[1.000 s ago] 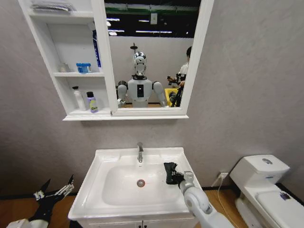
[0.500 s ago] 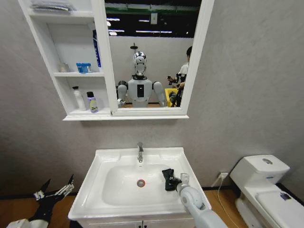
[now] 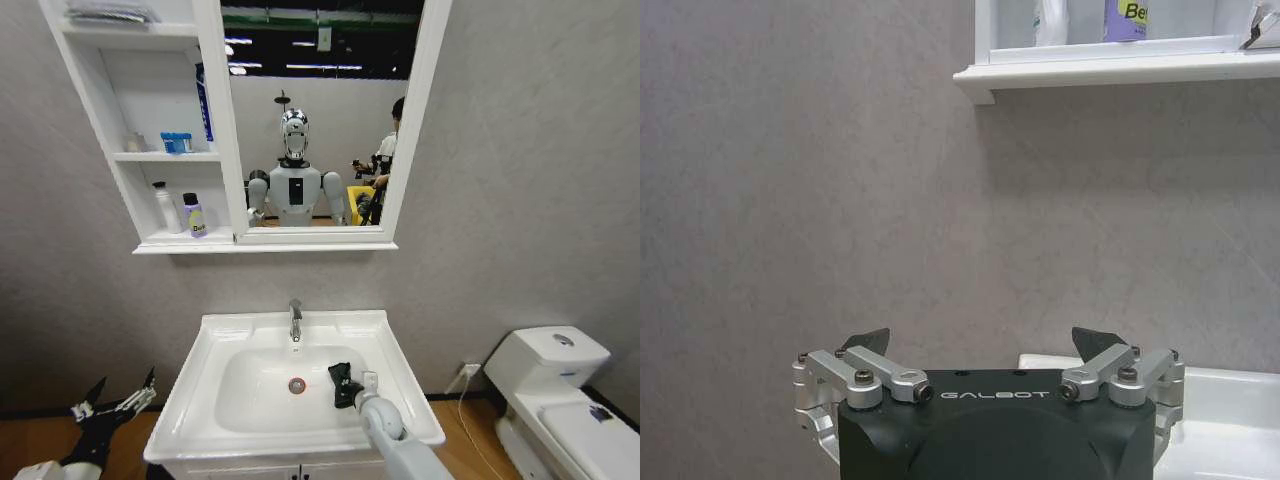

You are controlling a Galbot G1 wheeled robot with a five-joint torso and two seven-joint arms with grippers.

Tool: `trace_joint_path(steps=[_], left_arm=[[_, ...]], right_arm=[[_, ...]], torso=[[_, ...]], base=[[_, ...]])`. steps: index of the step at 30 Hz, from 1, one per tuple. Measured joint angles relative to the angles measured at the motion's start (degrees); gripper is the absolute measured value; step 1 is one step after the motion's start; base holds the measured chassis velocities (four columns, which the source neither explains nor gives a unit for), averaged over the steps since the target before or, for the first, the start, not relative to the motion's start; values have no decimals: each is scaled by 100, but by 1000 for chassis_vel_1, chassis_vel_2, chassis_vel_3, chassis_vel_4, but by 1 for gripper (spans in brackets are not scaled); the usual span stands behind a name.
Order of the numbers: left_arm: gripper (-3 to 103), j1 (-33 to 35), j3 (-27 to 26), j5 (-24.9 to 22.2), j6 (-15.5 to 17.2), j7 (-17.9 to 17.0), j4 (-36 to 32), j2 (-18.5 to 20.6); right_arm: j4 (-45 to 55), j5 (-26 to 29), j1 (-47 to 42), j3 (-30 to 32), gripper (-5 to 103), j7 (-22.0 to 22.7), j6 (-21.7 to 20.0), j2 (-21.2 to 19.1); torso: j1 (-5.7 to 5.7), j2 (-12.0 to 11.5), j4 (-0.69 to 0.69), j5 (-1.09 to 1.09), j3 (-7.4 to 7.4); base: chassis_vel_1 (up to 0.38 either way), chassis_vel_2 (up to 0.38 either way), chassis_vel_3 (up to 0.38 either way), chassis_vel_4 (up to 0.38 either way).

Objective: Move facial cleanser and shampoo from washbasin to cabinet, then wipe washbasin with towel.

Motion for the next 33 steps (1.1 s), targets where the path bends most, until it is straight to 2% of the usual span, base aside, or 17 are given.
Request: trace_joint_path(steps=[14,33], left_arm=[[100,0,0,0,0,0,0,0],[100,0,0,0,0,0,0,0]], right_arm=[[-488,-161,234,-194,2,-778,306,321],[-1135,-234,428,-299,2,-1248,379,816]], torso=[[0,0,0,1,0],[0,0,0,0,-1]], base=[[0,0,0,0],[0,0,0,0]])
